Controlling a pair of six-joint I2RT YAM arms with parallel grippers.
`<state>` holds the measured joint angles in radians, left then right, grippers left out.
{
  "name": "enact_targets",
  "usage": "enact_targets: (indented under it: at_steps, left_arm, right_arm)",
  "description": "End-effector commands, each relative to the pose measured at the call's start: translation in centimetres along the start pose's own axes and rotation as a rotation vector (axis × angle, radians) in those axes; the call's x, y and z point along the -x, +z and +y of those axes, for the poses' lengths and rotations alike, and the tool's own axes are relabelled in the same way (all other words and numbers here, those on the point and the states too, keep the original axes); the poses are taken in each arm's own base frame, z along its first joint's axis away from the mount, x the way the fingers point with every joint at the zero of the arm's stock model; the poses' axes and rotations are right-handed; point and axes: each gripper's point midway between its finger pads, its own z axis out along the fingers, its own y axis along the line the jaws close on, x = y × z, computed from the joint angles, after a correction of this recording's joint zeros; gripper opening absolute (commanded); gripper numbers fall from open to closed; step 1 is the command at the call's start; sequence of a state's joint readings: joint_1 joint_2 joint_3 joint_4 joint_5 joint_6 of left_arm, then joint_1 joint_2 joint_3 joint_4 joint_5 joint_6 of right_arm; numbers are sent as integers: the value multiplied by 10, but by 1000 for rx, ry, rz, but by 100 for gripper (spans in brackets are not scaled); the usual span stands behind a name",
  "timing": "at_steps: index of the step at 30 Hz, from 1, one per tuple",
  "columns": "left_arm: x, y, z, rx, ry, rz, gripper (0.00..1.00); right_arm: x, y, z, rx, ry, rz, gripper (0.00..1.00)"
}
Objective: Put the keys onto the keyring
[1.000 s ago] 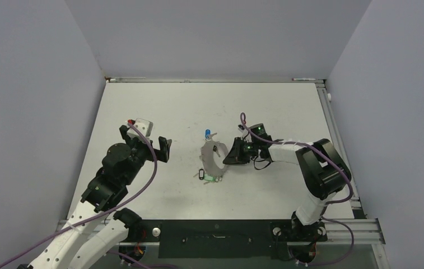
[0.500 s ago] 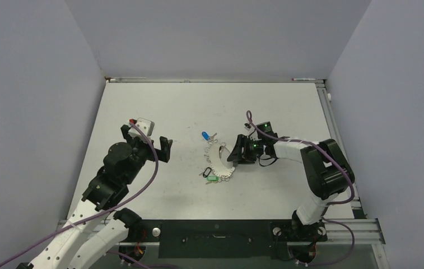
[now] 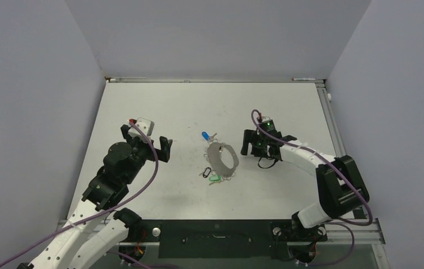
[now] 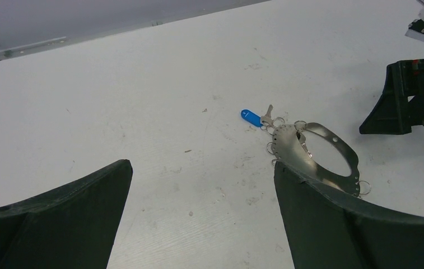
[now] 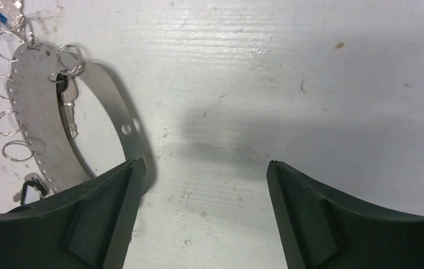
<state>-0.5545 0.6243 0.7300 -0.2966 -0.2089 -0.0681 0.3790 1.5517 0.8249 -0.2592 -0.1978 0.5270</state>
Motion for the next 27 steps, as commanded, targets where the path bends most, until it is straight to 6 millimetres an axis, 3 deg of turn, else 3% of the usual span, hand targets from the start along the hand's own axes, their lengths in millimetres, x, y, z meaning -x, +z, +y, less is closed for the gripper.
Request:
enact_targets:
  at_steps: [1, 6, 10, 13, 22, 25, 27]
  left_arm:
    - [18, -3, 0, -3, -14, -63, 96]
    - [21, -4, 0, -6, -16, -74, 96]
    - [23, -7, 1, -6, -18, -83, 96]
    - [24, -9, 1, -7, -19, -89, 96]
    - [32, -18, 9, 26, -30, -128, 96]
    - [55, -45, 40, 181, -96, -235, 96]
    - [63, -60, 46, 191, -111, -338, 96]
  right_arm:
    - [53, -53, 8, -154, -196, -368, 83]
    - [85, -109, 15, -171, -201, -693, 83]
    - [95, -135, 35, -68, -193, -758, 82]
    - [95, -149, 41, -11, -177, -808, 82]
    - [85, -192, 31, 79, -98, -960, 83]
    - [81, -208, 26, 99, -81, -1006, 84]
    - [79, -219, 21, 103, -54, -1041, 84]
